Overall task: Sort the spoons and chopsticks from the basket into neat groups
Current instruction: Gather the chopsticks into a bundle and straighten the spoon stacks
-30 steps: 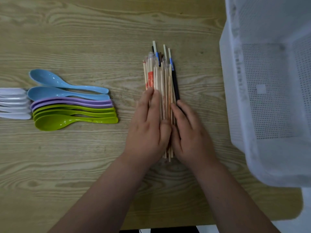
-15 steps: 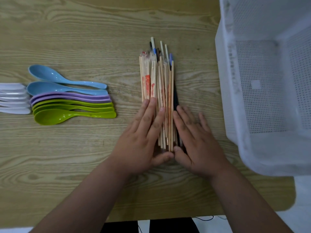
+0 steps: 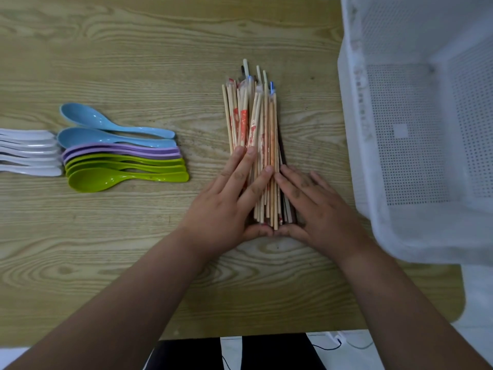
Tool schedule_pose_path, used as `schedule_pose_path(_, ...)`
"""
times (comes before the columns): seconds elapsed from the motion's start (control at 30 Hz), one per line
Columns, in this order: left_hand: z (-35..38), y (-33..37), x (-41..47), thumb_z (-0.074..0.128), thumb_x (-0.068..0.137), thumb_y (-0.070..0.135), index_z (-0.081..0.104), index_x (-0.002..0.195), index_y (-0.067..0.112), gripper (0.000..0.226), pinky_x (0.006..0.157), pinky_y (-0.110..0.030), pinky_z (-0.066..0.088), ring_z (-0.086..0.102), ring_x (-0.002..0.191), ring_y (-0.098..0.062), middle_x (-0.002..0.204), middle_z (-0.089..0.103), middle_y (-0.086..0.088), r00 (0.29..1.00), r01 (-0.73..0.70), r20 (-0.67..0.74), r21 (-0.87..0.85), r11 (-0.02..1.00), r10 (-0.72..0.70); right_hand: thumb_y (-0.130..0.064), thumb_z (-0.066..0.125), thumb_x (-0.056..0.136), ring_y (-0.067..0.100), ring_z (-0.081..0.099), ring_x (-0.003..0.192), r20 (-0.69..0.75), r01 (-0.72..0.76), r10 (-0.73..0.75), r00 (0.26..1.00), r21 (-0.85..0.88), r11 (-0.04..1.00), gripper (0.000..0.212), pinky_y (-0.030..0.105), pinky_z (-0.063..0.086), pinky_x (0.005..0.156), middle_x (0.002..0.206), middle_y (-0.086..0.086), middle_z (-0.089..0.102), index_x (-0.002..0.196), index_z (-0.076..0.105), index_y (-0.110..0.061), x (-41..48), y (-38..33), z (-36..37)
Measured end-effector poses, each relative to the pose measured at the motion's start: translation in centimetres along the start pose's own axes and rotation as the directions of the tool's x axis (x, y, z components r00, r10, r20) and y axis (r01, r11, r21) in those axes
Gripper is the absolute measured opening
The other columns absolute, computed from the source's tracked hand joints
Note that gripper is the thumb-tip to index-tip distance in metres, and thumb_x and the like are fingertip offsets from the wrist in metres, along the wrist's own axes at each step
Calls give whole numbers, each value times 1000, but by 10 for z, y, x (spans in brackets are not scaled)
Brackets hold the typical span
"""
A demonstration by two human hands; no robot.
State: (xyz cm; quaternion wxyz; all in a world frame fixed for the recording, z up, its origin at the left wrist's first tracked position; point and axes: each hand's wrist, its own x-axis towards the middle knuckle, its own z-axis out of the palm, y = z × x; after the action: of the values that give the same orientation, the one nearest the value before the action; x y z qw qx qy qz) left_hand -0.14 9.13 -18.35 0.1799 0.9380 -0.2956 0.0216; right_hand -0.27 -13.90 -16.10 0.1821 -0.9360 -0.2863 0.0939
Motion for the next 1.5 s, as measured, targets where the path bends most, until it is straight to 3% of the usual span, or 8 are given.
schedule_pose_path(0.17, 0, 5, -10, 49, 92, 72, 25, 157, 3, 98, 120, -55, 25, 7, 153, -43, 163, 12, -30, 1000, 2, 22, -17, 1000, -2, -67, 46, 88, 20, 21, 153, 37, -25, 25, 999, 12, 1000, 90, 51, 19, 123, 164, 8, 22, 156, 27, -11, -5, 1, -1)
schedule_pose_path(0.37, 5, 22, -13, 35, 101, 59, 23, 156, -2, 83, 119, -55, 28, 8, 154, -41, 163, 12, -30, 995, 101, -4, -35, 994, -101, -50, 52, 94, 24, 15, 154, -18, -13, 11, 1000, -77, 997, 83, 57, 21, 121, 166, 12, 17, 158, 23, -5, -9, -3, 15)
schedule_pose_path(0.6, 8, 23, -13, 39, 100, 58, 25, 155, -2, 83, 119, -54, 27, 11, 154, -39, 163, 16, -27, 993, 117, -30, -29, 993, -118, -54, 53, 91, 23, 13, 155, -88, -1, -7, 996, -95, 995, 89, 55, 17, 123, 167, 12, 16, 159, 20, -8, -11, 0, 29)
schedule_pose_path(0.93, -28, 35, -14, 49, 97, 46, 36, 152, 1, 73, 119, -53, 29, 20, 152, -40, 160, 26, -27, 972, 228, 77, -99, 969, -221, -53, 55, 90, 24, 8, 155, 6, -88, 89, 996, -15, 996, 87, 47, 10, 125, 167, 8, 15, 159, 22, -14, -12, -27, 6)
schedule_pose_path(1.07, -55, 41, -31, 56, 94, 29, 51, 144, 1, 58, 111, -52, 41, 44, 140, -40, 146, 52, -20, 965, 259, 53, -46, 965, -256, -30, 67, 88, 29, 28, 149, -94, -96, 101, 990, 62, 993, 70, 46, 24, 121, 158, 13, 38, 151, 43, -11, -12, -48, -9)
schedule_pose_path(1.17, -71, 37, -49, 62, 88, 23, 60, 137, 6, 52, 103, -48, 48, 60, 121, -36, 129, 65, -13, 948, 318, 17, -61, 946, -317, -26, 60, 88, 28, 46, 137, -102, 3, 3, 995, 55, 998, 54, 48, 37, 115, 141, 9, 57, 140, 57, -11, 2, -61, -18)
schedule_pose_path(1.3, -90, 15, -74, 63, 86, 24, 68, 124, 8, 42, 89, -43, 55, 66, 101, -34, 109, 70, -10, 933, 358, -12, -61, 932, -359, -22, 63, 84, 28, 57, 121, -84, 104, -100, 991, 46, 994, 45, 43, 45, 108, 123, 8, 65, 127, 65, -8, 35, -85, -23)
schedule_pose_path(1.5, -127, -63, -98, 54, 88, 29, 70, 118, 7, 40, 84, -42, 55, 66, 94, -35, 101, 70, -11, 941, 338, -3, -35, 941, -338, -13, 69, 80, 32, 63, 110, -107, 89, -85, 991, 37, 995, 39, 44, 51, 98, 115, 11, 68, 118, 69, -5, 93, -132, -10)
